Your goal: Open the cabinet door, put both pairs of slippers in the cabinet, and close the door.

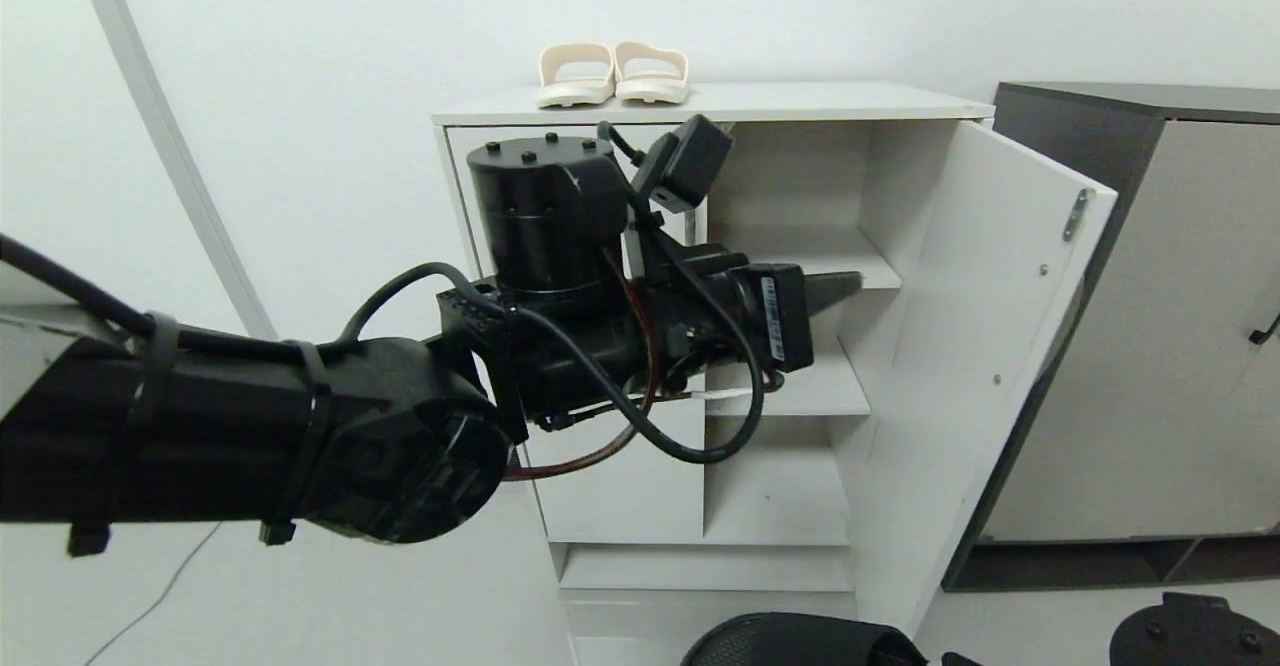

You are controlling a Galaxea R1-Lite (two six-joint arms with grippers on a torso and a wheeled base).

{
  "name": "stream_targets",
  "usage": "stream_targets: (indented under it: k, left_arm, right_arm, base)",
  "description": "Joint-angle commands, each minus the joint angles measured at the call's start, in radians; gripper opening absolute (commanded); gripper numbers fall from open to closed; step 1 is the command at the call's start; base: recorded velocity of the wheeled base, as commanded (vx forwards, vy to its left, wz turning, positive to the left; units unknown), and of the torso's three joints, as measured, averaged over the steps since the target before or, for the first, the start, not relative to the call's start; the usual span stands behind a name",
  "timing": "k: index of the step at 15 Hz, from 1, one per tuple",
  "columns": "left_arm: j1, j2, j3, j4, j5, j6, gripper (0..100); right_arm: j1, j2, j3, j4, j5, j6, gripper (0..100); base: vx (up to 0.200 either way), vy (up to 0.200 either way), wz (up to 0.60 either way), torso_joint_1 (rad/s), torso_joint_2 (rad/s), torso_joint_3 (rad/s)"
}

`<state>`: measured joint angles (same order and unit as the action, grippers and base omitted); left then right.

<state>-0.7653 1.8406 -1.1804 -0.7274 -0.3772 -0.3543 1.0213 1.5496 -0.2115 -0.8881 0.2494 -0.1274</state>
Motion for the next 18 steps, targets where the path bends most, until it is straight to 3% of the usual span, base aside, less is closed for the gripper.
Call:
stream_targets:
  k: [1, 2, 4, 9, 10, 11, 12, 13, 14, 15, 17, 18]
  left_arm:
    - [0.038, -0.014, 0.002, -0.001, 0.047, 0.000, 0]
    - [0.055, -0.035, 0.021, -0.001, 0.089, -0.002, 0]
    - [0.084, -0.124, 0.102, -0.001, 0.116, 0.000, 0]
    - [0.179, -0.529, 0.435, 0.026, 0.150, 0.011, 0]
    - [0.201, -0.687, 0.553, 0.094, 0.251, 0.049, 0]
    - [0.204, -0.775, 0.619, 0.143, 0.316, 0.075, 0]
    - [0.221, -0.939, 0.714, 0.247, 0.436, 0.120, 0]
    - [0.267, -1.035, 0.759, 0.333, 0.494, 0.153, 0]
    - [0.350, -1.135, 0.783, 0.419, 0.529, 0.199, 0]
    - [0.472, -1.282, 0.805, 0.556, 0.563, 0.232, 0]
    - [0.574, -1.437, 0.818, 0.691, 0.610, 0.245, 0]
    - [0.646, -1.569, 0.854, 0.795, 0.633, 0.278, 0]
  right_arm:
    - [0.000, 0.004, 0.000, 0.000, 0.001, 0.000, 0]
    - [0.000, 0.004, 0.000, 0.000, 0.001, 0.000, 0]
    - [-0.001, 0.006, 0.000, 0.000, -0.001, 0.000, 0]
    - [-0.110, 0.041, -0.057, 0.001, -0.027, 0.012, 0]
    - [-0.136, 0.078, -0.077, 0.000, -0.117, 0.058, 0]
    - [-0.136, 0.099, -0.092, 0.000, -0.173, 0.098, 0]
    - [-0.136, 0.155, -0.144, -0.002, -0.255, 0.166, 0]
    - [-0.138, 0.181, -0.184, -0.011, -0.303, 0.193, 0]
    - [-0.139, 0.207, -0.216, -0.020, -0.351, 0.221, 0]
    - [-0.148, 0.242, -0.247, -0.040, -0.418, 0.261, 0]
    - [-0.156, 0.256, -0.261, -0.048, -0.449, 0.269, 0]
    - [-0.158, 0.254, -0.259, -0.048, -0.449, 0.269, 0]
  base:
    - [0.000, 0.000, 0.00, 0.000, 0.00, 0.000]
    - [0.000, 0.000, 0.00, 0.000, 0.00, 0.000]
    - [0.000, 0.000, 0.00, 0.000, 0.00, 0.000]
    - [0.000, 0.000, 0.00, 0.000, 0.00, 0.000]
    - [0.000, 0.000, 0.00, 0.000, 0.00, 0.000]
    - [0.000, 0.000, 0.00, 0.000, 0.00, 0.000]
    - [0.000, 0.000, 0.00, 0.000, 0.00, 0.000]
    - [0.000, 0.000, 0.00, 0.000, 0.00, 0.000]
    - [0.000, 0.000, 0.00, 0.000, 0.00, 0.000]
    - [0.000, 0.000, 0.00, 0.000, 0.00, 0.000]
    - [0.000, 0.000, 0.00, 0.000, 0.00, 0.000]
    - [0.000, 0.000, 0.00, 0.000, 0.00, 0.000]
